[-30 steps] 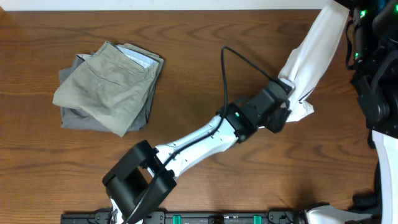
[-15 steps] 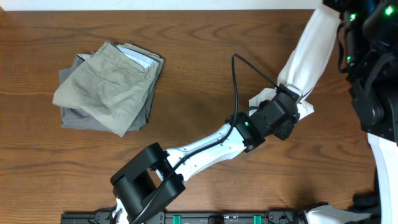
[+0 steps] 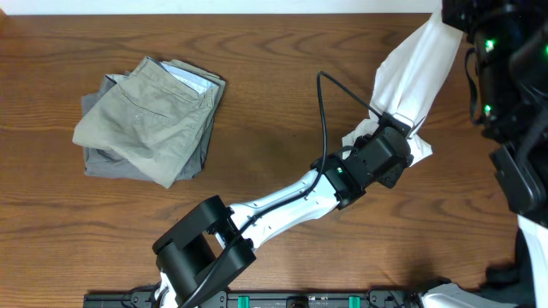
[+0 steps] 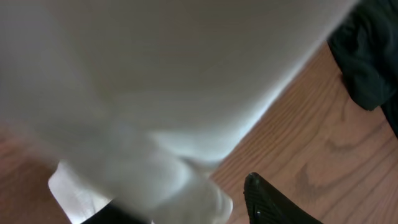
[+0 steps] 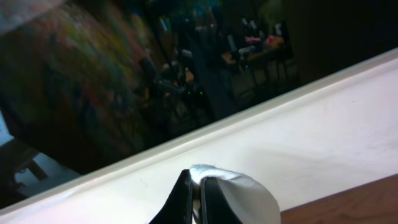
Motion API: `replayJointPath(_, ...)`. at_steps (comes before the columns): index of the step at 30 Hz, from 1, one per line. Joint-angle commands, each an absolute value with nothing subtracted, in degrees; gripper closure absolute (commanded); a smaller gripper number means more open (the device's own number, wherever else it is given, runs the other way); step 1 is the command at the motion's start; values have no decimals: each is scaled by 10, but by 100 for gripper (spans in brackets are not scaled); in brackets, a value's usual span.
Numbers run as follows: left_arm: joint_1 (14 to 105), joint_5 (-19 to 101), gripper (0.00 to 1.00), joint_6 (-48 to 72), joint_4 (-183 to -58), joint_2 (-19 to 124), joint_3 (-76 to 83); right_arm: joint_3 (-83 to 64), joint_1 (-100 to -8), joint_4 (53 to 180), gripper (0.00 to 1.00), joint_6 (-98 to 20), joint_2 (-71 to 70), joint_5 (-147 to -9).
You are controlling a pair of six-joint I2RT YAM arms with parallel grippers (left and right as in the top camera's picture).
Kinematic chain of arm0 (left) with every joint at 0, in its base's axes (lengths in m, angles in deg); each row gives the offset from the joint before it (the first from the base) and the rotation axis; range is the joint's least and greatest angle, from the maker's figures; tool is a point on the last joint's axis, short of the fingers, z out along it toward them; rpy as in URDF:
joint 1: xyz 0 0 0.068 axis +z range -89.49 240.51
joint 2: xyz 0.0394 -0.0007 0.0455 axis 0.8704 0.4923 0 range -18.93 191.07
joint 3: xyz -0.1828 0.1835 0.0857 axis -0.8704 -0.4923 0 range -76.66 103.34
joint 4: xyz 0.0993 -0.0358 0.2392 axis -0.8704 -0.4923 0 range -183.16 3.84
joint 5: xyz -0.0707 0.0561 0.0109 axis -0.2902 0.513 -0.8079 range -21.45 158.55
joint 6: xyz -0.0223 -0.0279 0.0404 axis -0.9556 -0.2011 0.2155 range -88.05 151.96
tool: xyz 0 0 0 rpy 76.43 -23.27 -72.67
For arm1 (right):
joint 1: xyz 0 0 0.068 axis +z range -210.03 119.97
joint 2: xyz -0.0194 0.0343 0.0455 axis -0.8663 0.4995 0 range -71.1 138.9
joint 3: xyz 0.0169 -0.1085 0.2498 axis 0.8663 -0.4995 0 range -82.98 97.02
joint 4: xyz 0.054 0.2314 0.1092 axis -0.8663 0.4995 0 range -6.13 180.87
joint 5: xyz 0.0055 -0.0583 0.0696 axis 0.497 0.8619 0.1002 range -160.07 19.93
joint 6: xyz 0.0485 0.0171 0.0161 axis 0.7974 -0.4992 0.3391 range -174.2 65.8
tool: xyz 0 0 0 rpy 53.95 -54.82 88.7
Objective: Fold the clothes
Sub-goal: 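Reach left gripper across to the T-shirt held by right gripper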
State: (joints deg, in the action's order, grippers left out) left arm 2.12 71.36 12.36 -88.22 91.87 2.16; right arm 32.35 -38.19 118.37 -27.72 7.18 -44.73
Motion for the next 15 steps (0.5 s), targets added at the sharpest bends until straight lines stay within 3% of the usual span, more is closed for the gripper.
replayJointPath(1, 23, 725, 52, 121, -875, 924, 23, 329, -369, 1179, 99, -286, 53, -446)
replayJointPath(4, 23, 725, 53, 122, -875, 924, 23, 329, -364, 1177, 99, -286, 46, -446)
replayJointPath(8, 23, 725, 63, 121, -877, 923, 23, 329, -362, 1178, 99, -294, 41, -445)
replayJointPath(14, 23, 725, 64, 122, -900, 922, 23, 329, -362, 1182, 99, -316, 42, -406)
replayJointPath(15, 23, 725, 68, 122, -903, 922, 23, 329, -362, 1182, 99, -316, 42, -399)
